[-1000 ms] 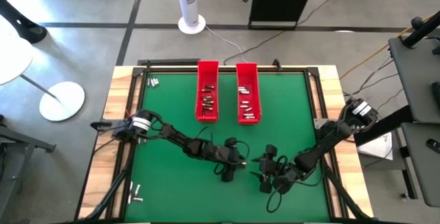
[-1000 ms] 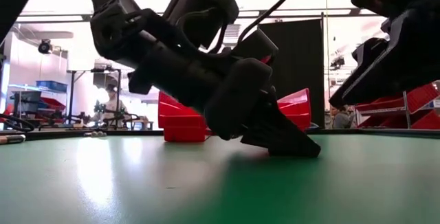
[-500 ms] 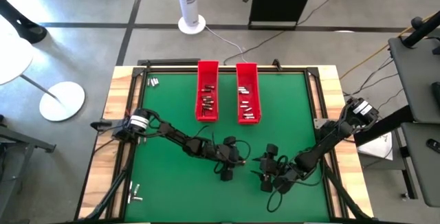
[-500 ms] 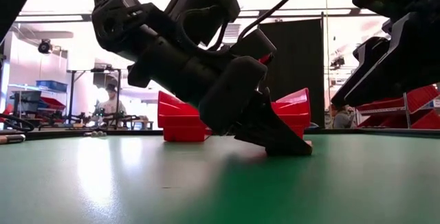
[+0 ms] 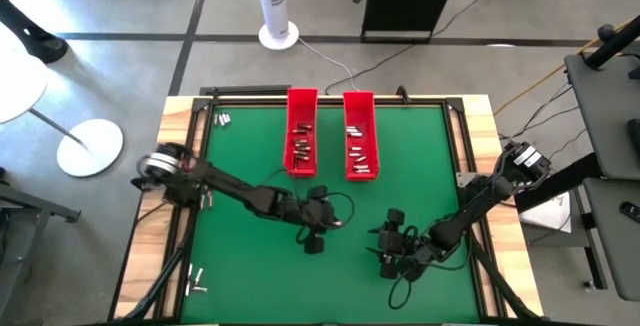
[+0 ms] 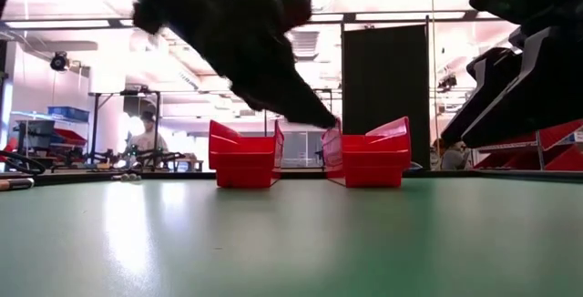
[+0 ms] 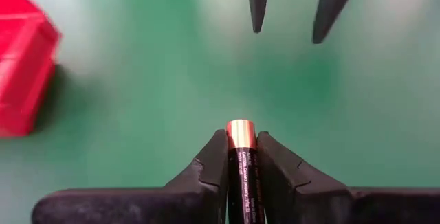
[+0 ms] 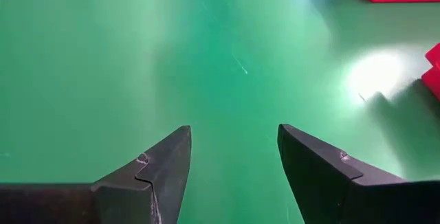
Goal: Sort batteries
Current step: Put the brown battery into the left red bin
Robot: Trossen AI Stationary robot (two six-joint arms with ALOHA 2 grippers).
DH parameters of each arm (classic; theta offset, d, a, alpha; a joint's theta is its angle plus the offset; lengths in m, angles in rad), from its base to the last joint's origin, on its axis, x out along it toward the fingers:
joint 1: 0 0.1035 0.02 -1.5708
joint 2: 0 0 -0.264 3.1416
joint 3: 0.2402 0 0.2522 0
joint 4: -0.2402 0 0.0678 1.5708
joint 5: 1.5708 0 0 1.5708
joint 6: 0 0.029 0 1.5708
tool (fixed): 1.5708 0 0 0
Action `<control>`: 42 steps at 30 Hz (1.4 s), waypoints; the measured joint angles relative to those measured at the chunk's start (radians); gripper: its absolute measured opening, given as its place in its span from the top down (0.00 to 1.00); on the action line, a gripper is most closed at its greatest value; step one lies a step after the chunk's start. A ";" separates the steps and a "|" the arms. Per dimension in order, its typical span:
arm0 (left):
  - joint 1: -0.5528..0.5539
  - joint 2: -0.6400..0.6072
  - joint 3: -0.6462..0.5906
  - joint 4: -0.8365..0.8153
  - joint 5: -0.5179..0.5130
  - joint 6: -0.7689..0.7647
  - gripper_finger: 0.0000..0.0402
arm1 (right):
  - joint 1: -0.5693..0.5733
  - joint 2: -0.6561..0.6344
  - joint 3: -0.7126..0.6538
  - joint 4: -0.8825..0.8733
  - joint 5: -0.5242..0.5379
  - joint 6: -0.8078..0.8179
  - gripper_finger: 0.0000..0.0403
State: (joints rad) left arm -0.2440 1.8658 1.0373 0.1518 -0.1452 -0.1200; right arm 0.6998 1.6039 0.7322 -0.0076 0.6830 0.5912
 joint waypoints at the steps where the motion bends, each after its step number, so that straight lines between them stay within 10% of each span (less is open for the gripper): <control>1: 0.000 -0.033 -0.015 -0.019 0.000 0.000 0.91 | 0.000 0.000 0.000 -0.001 -0.001 -0.001 0.48; 16: 0.353 -0.474 -0.095 -0.519 0.037 0.164 0.91 | -0.036 0.000 0.000 -0.003 0.051 0.001 0.49; 26: 0.649 -0.386 -0.035 -0.529 0.180 0.392 0.91 | -0.117 -0.005 0.000 -0.018 0.050 -0.020 0.50; 42: 0.717 -0.016 0.345 -0.844 0.213 0.567 0.91 | -0.256 -0.187 0.000 -0.051 -0.063 -0.294 0.54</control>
State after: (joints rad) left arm 0.4732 1.8498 1.3819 -0.6926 0.0678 0.4474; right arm 0.4442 1.4166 0.7319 -0.0589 0.6201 0.2969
